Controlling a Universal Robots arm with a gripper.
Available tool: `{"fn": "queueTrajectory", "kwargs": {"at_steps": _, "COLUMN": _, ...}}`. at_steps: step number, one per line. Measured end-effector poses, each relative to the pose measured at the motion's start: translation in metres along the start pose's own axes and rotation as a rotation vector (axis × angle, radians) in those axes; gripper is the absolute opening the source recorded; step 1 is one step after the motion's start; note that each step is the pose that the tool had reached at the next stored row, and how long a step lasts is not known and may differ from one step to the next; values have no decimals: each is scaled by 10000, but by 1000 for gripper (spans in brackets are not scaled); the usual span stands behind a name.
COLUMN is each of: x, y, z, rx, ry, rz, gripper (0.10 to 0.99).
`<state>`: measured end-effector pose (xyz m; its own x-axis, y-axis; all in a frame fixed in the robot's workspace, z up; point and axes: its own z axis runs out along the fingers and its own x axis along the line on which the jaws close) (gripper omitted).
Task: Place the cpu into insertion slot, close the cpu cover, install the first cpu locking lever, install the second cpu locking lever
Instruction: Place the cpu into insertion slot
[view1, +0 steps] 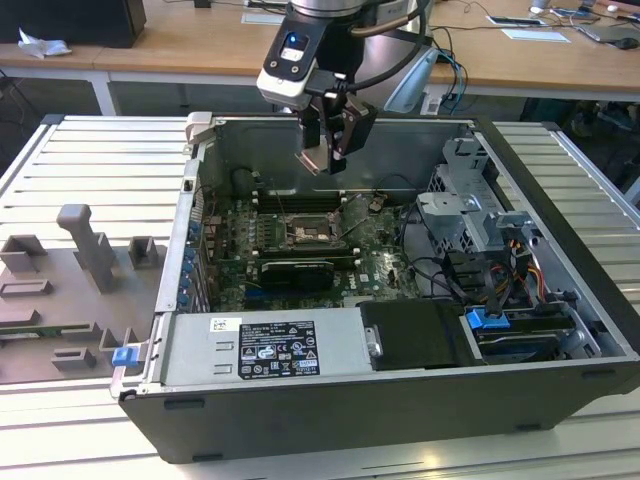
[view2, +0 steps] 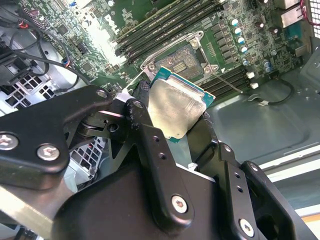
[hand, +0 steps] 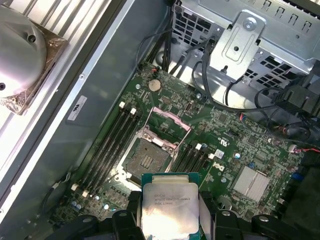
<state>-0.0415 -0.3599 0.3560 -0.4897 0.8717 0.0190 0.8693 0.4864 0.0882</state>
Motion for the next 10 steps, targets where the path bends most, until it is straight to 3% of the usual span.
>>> {"fn": "queueTrajectory", "kwargs": {"at_steps": 10, "x": 0, "y": -1, "z": 9, "rx": -2, "ry": -10, "rz": 110, "gripper": 541}}
